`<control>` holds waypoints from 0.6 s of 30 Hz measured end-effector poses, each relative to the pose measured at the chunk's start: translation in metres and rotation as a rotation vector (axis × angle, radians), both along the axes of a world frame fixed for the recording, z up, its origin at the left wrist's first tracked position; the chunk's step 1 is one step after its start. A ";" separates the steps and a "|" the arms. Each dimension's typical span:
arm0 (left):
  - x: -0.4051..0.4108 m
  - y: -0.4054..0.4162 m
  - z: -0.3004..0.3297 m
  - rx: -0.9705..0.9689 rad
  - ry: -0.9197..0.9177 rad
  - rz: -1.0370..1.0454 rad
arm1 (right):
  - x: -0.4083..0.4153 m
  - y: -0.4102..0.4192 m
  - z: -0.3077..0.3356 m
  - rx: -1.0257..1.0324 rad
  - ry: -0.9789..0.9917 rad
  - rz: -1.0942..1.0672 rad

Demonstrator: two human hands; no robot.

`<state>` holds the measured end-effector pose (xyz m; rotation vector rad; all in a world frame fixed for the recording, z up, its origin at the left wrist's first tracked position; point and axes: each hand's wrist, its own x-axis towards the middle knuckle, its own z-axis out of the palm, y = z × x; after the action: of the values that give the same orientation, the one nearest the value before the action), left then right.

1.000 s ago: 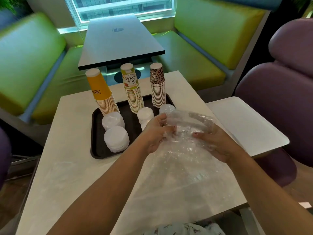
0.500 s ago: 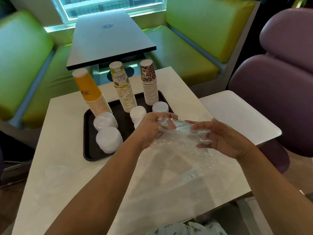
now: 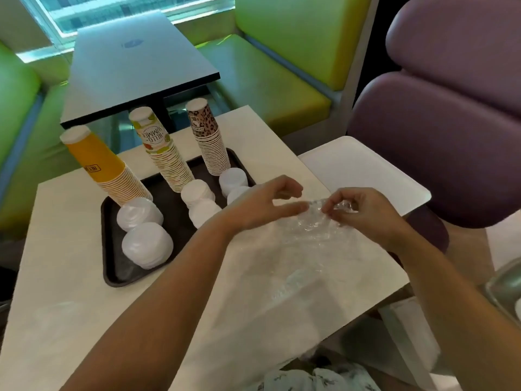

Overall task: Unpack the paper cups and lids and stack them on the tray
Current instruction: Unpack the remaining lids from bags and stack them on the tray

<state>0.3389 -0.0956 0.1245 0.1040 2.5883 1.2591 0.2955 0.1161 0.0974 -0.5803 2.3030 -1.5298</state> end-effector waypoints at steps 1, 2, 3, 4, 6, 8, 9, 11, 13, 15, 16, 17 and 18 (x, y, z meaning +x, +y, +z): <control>-0.006 0.012 -0.003 -0.141 0.016 -0.064 | 0.000 0.003 0.002 -0.015 0.014 -0.003; -0.011 0.024 -0.006 -0.256 0.032 -0.108 | 0.000 0.006 0.003 -0.042 0.032 -0.010; -0.017 0.034 -0.008 -0.319 0.054 -0.125 | -0.001 0.011 0.003 -0.079 0.042 -0.024; -0.022 0.043 -0.010 -0.325 0.079 -0.122 | -0.002 0.018 0.003 -0.120 0.038 -0.046; -0.033 0.059 -0.010 -0.252 0.118 -0.109 | -0.006 0.037 0.000 -0.190 -0.008 -0.099; -0.041 0.076 -0.008 -0.199 0.150 -0.115 | -0.007 0.057 -0.002 -0.189 -0.072 -0.102; -0.045 0.086 -0.008 -0.176 0.169 -0.124 | -0.006 0.067 -0.003 -0.172 -0.112 -0.087; -0.052 0.106 -0.010 -0.163 0.187 -0.161 | -0.003 0.084 -0.005 -0.200 -0.202 -0.077; -0.062 0.124 -0.015 -0.159 0.170 -0.220 | 0.001 0.103 -0.006 -0.257 -0.247 -0.135; -0.074 0.141 -0.022 -0.145 0.116 -0.291 | 0.003 0.124 -0.009 -0.248 -0.242 -0.236; -0.079 0.150 -0.026 -0.148 0.090 -0.330 | 0.004 0.137 -0.013 -0.226 -0.231 -0.275; -0.084 0.159 -0.031 -0.155 0.069 -0.361 | 0.006 0.150 -0.015 -0.198 -0.222 -0.311; -0.089 0.173 -0.035 -0.157 0.058 -0.393 | 0.010 0.165 -0.016 -0.178 -0.217 -0.355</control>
<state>0.2500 0.0771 0.0896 0.5939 2.5346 0.9220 0.3055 0.2814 0.0809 -0.0364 2.1980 -1.8667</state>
